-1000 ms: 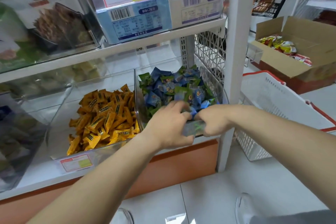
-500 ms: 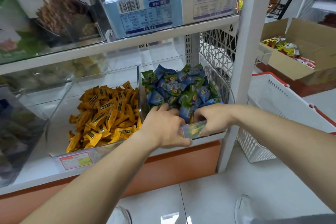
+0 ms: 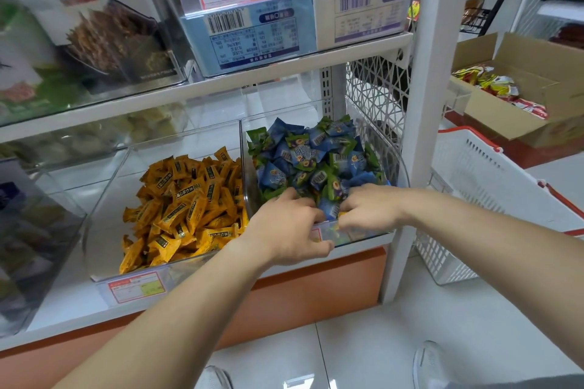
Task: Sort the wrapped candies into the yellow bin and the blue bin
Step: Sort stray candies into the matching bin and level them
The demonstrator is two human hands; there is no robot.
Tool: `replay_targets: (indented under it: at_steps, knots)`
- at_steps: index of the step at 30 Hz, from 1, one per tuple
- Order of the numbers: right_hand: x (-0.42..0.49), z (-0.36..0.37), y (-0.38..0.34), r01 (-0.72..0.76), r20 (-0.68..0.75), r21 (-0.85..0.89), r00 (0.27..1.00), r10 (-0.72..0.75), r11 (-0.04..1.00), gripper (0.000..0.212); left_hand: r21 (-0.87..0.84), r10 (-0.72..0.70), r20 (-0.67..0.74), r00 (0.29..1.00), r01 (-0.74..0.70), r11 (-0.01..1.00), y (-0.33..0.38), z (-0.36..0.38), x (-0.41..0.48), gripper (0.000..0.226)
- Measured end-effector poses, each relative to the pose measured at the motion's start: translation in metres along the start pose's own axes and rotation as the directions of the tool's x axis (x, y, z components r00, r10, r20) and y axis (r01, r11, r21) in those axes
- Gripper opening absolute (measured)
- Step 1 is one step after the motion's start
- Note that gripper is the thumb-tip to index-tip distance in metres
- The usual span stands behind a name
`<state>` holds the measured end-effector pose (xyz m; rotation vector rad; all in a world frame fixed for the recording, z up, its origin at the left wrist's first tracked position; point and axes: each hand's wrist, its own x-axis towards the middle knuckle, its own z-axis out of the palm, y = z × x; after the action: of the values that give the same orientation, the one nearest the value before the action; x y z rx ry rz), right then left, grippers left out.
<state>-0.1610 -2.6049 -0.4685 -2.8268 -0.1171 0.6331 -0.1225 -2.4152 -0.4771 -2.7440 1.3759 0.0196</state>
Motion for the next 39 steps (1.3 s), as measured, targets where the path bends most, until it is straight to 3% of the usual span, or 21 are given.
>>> replay_targets:
  at_steps: [2,4,7,9,11,12,14,16,20,22,24,27,29,33,39]
  knots:
    - [-0.004,-0.005,0.000,0.029,0.006,0.071,1.000,-0.029,0.997,0.025,-0.026,0.011,-0.007,1.000,-0.011,1.000,0.001,0.002,0.000,0.051]
    - [-0.012,-0.011,0.003,0.051,-0.020,0.198,0.999,-0.048,0.979,0.031,-0.049,0.003,0.000,1.000,-0.003,0.999,0.000,0.001,0.002,0.051]
    - [-0.020,-0.010,0.012,0.084,-0.176,0.279,0.984,-0.035,0.957,0.024,-0.041,-0.033,0.023,0.999,0.033,0.999,0.001,-0.002,0.005,0.051]
    - [-0.023,-0.006,0.020,0.127,-0.340,0.274,0.940,-0.027,0.953,0.017,-0.041,-0.048,-0.013,0.999,0.047,0.998,0.005,-0.005,0.006,0.054]
    - [-0.030,-0.005,0.023,0.159,-0.506,0.258,0.863,-0.008,0.953,0.021,-0.053,0.008,-0.139,0.990,-0.015,0.998,0.015,-0.007,0.010,0.052]
    - [-0.033,-0.004,0.024,0.168,-0.568,0.255,0.823,0.007,0.952,0.018,-0.104,0.033,-0.175,0.984,-0.052,0.993,0.021,-0.008,0.012,0.047]
    - [-0.039,-0.003,0.026,0.162,-0.624,0.244,0.781,0.027,0.956,0.006,-0.315,0.003,-0.102,0.995,-0.035,0.948,0.031,-0.009,0.019,0.040]
    - [-0.043,-0.001,0.026,0.137,-0.618,0.211,0.786,0.024,0.968,0.006,-0.375,-0.035,0.058,0.998,0.054,0.926,0.038,-0.007,0.027,0.051]
    - [-0.044,0.004,0.028,0.118,-0.543,0.231,0.839,0.027,0.966,0.018,-0.246,0.008,0.283,0.959,0.065,0.967,0.039,-0.004,0.039,0.087]
    - [-0.043,0.004,0.028,0.086,-0.514,0.204,0.857,0.032,0.975,0.019,-0.344,0.042,0.369,0.928,0.094,0.934,0.036,-0.008,0.045,0.094]
    - [-0.041,0.003,0.025,0.071,-0.486,0.164,0.874,0.018,0.984,0.015,-0.422,0.033,0.380,0.924,0.142,0.895,0.034,-0.010,0.050,0.087]
    - [-0.038,0.003,0.022,0.075,-0.413,0.120,0.911,-0.019,0.990,0.013,-0.339,-0.059,0.302,0.951,0.165,0.926,0.040,-0.009,0.055,0.055]
    - [-0.037,0.002,0.021,0.072,-0.375,0.124,0.927,-0.021,0.990,0.014,-0.331,-0.074,0.310,0.948,0.181,0.926,0.043,-0.007,0.055,0.050]
    - [-0.035,0.000,0.023,0.062,-0.330,0.113,0.944,-0.022,0.992,0.013,-0.359,0.008,0.378,0.926,0.139,0.923,0.037,-0.007,0.054,0.063]
    - [-0.035,-0.004,0.027,0.035,-0.417,0.146,0.909,0.029,0.989,0.026,-0.462,0.070,0.483,0.873,0.186,0.867,0.033,-0.008,0.056,0.084]
